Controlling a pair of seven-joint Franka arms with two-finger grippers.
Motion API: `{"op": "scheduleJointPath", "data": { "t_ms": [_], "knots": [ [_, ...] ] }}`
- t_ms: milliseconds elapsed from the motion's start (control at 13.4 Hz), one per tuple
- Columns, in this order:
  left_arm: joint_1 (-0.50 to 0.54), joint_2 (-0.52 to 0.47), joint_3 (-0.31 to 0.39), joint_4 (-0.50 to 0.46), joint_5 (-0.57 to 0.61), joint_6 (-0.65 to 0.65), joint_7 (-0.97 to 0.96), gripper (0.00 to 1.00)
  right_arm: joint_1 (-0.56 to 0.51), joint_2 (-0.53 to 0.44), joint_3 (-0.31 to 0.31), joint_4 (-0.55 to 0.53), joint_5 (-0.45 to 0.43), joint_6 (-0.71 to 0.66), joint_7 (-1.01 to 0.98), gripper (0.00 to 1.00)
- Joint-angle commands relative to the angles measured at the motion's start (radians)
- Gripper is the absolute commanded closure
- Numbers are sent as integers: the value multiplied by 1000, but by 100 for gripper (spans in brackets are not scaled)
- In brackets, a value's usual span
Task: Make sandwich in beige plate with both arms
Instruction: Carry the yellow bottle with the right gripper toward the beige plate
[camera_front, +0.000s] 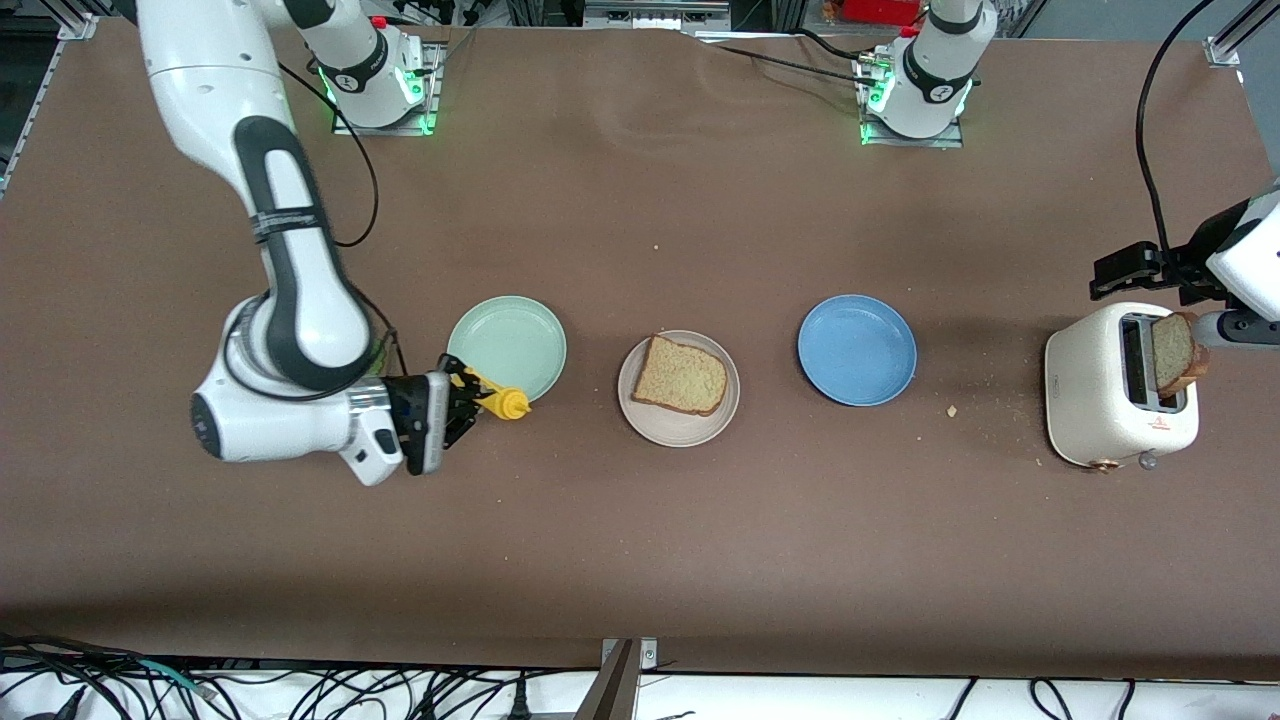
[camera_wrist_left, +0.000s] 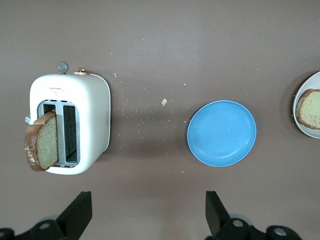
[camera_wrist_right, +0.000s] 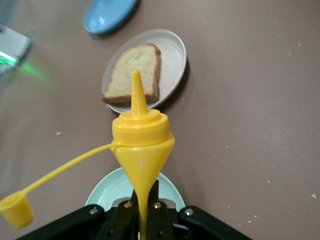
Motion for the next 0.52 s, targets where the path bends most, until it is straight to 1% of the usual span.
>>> {"op": "scheduleJointPath", "data": {
  "t_ms": [0,149,223,446],
  "knots": [
    [4,-7,4,10,-28,-15,3,0,93,5,-13,47,-155,41,205,100],
    [4,-7,4,10,-26,-16,3,0,164,5,-10,85,-312,37,369,100],
    [4,-7,4,10,-26,-16,3,0,210,5,-10,91,-398,34,418,100],
    [4,-7,4,10,-26,-16,3,0,319,4,-13,96,-565,27,589,100]
  ]
}}
